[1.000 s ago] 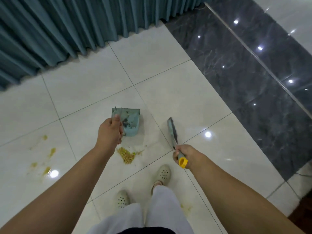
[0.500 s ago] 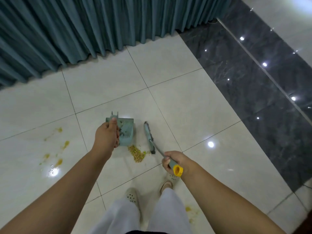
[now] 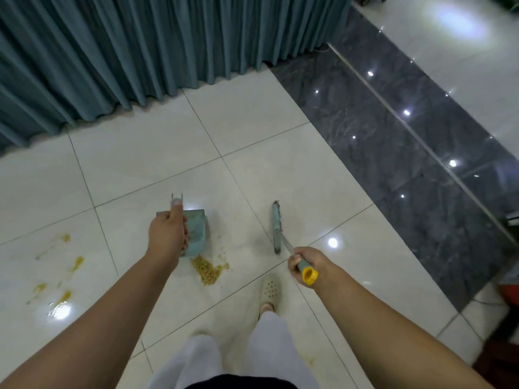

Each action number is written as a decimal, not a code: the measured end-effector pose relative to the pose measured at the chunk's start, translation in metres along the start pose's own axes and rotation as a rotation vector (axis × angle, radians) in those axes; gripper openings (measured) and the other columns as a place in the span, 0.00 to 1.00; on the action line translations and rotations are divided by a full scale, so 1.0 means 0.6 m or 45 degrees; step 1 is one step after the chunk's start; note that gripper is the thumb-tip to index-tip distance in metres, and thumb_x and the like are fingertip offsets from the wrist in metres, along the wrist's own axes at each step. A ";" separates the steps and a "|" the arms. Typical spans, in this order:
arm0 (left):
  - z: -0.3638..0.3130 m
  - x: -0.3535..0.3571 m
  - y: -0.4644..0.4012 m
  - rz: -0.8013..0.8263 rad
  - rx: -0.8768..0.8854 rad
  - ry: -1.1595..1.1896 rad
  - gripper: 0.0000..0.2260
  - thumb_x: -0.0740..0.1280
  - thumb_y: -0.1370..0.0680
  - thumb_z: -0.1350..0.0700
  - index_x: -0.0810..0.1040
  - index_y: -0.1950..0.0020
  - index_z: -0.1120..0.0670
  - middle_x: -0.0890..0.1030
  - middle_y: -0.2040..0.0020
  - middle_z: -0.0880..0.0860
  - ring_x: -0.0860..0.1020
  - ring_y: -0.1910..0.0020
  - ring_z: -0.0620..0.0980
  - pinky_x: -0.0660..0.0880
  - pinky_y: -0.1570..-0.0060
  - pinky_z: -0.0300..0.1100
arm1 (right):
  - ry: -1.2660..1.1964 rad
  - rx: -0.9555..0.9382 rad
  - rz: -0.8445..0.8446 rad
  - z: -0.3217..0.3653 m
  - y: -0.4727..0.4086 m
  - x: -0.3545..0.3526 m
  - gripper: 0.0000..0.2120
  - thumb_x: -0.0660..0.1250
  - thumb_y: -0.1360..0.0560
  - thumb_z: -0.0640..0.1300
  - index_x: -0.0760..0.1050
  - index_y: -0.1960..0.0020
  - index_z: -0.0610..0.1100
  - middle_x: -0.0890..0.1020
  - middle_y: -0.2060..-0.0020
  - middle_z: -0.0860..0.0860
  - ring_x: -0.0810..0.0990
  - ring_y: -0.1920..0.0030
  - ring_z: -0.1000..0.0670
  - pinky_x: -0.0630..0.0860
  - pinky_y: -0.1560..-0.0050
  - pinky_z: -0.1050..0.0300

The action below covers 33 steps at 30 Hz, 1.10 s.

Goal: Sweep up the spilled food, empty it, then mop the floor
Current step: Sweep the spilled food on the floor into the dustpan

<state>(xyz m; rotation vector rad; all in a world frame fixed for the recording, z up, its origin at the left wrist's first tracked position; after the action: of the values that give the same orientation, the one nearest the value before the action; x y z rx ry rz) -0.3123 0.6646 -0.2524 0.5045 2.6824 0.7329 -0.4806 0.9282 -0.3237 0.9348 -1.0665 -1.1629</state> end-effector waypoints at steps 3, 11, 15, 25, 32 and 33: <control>-0.016 0.053 -0.011 -0.002 -0.006 0.048 0.20 0.58 0.21 0.42 0.70 0.63 0.56 0.69 0.73 0.53 0.64 0.85 0.43 0.61 0.84 0.30 | -0.034 -0.017 -0.033 0.086 -0.023 -0.033 0.08 0.52 0.21 0.33 0.64 0.58 0.38 0.65 0.71 0.46 0.63 0.88 0.54 0.64 0.85 0.71; -0.055 0.210 -0.043 0.009 0.023 -0.015 0.23 0.56 0.21 0.40 0.71 0.63 0.58 0.69 0.76 0.51 0.64 0.81 0.46 0.60 0.83 0.32 | -0.026 -0.060 -0.096 0.326 -0.087 -0.089 0.11 0.55 0.20 0.34 0.63 0.61 0.40 0.63 0.69 0.49 0.64 0.89 0.55 0.64 0.86 0.71; -0.064 0.251 -0.062 -0.015 -0.019 0.053 0.22 0.56 0.21 0.39 0.72 0.60 0.57 0.69 0.73 0.50 0.64 0.80 0.44 0.61 0.82 0.33 | 0.022 -0.068 -0.123 0.413 -0.120 -0.089 0.11 0.57 0.19 0.36 0.64 0.61 0.39 0.67 0.67 0.47 0.65 0.88 0.56 0.65 0.86 0.71; -0.086 0.298 -0.093 -0.152 -0.016 0.144 0.21 0.52 0.18 0.43 0.72 0.62 0.55 0.70 0.73 0.49 0.65 0.79 0.44 0.62 0.80 0.33 | 0.324 0.035 -0.113 0.429 -0.198 0.029 0.10 0.51 0.20 0.32 0.66 0.58 0.40 0.67 0.66 0.46 0.67 0.79 0.53 0.67 0.83 0.71; -0.096 0.277 -0.104 -0.298 -0.003 0.159 0.20 0.51 0.18 0.44 0.70 0.59 0.56 0.70 0.70 0.52 0.64 0.79 0.45 0.61 0.81 0.31 | 0.531 0.207 -0.050 0.312 -0.175 0.124 0.07 0.56 0.19 0.36 0.65 0.56 0.39 0.67 0.67 0.46 0.64 0.73 0.54 0.66 0.84 0.71; -0.097 0.274 -0.104 -0.301 0.007 0.164 0.20 0.51 0.18 0.44 0.70 0.61 0.56 0.70 0.70 0.52 0.64 0.79 0.45 0.61 0.81 0.31 | 0.562 0.222 -0.034 0.296 -0.173 0.134 0.05 0.56 0.19 0.36 0.66 0.54 0.39 0.67 0.67 0.46 0.65 0.75 0.54 0.67 0.84 0.70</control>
<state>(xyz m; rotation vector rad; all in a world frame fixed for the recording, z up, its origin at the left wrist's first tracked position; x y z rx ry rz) -0.4962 0.6571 -0.2713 0.1407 2.7985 0.7113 -0.6719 0.8267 -0.3669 1.2765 -0.8031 -0.8380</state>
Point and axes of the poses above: each hand's wrist, its own y-axis away from the middle knuckle, its own x-axis out of the palm, z = x × y, the point moved 8 cm from there along -y, towards the middle knuckle
